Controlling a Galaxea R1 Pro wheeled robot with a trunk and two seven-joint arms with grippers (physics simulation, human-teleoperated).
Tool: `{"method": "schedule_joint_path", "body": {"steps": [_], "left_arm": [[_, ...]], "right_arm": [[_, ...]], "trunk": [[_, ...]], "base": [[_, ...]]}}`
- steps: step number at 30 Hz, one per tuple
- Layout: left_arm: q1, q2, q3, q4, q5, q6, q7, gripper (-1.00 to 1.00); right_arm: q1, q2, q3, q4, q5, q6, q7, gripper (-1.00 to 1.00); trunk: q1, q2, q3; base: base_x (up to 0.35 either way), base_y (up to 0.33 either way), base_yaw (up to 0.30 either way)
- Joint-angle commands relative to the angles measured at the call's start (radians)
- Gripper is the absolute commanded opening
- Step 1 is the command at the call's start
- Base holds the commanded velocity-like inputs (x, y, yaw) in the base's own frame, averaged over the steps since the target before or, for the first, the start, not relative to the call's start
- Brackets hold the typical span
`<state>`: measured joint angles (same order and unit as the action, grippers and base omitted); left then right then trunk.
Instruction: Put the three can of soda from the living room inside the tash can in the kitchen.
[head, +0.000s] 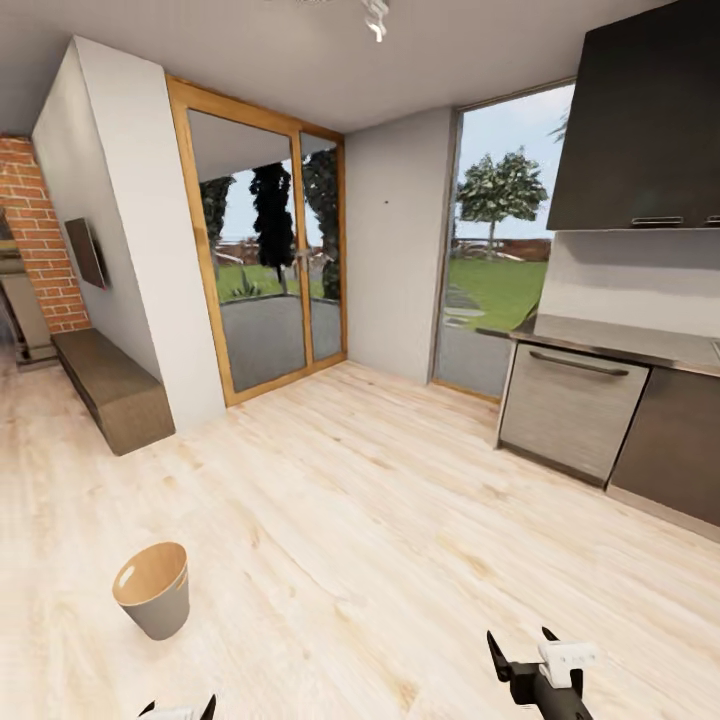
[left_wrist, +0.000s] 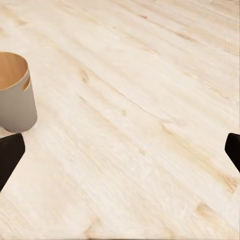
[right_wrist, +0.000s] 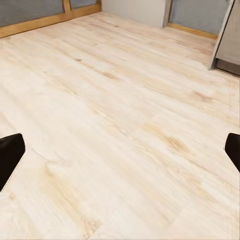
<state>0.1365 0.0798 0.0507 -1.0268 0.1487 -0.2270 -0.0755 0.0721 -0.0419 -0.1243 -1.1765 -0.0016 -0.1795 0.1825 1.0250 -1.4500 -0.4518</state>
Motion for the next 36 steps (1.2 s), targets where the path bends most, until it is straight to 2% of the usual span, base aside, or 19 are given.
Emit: {"method": "schedule_joint_path", "body": {"steps": [1,28,36], "left_arm": [[0.000,0.000,0.000,0.001,0.000,0.000,0.000,1.00],[0.000,0.000,-0.004,0.005,0.000,0.000,0.000,1.00],[0.000,0.000,-0.008,0.005,0.000,0.000,0.000,1.00]], "right_arm": [[0.000,0.000,0.000,0.000,0.000,0.000,0.000,1.00],[0.000,0.000,0.001,0.001,-0.001,0.000,0.000,1.00],[0.000,0.000,0.002,0.002,0.000,0.000,0.000,1.00]], "trunk": [[0.000,0.000,0.000],[0.000,0.000,0.012],[0.000,0.000,0.015]], "base": [[0.000,0.000,0.247],[0.000,0.000,0.247],[0.103,0.000,0.247]]}}
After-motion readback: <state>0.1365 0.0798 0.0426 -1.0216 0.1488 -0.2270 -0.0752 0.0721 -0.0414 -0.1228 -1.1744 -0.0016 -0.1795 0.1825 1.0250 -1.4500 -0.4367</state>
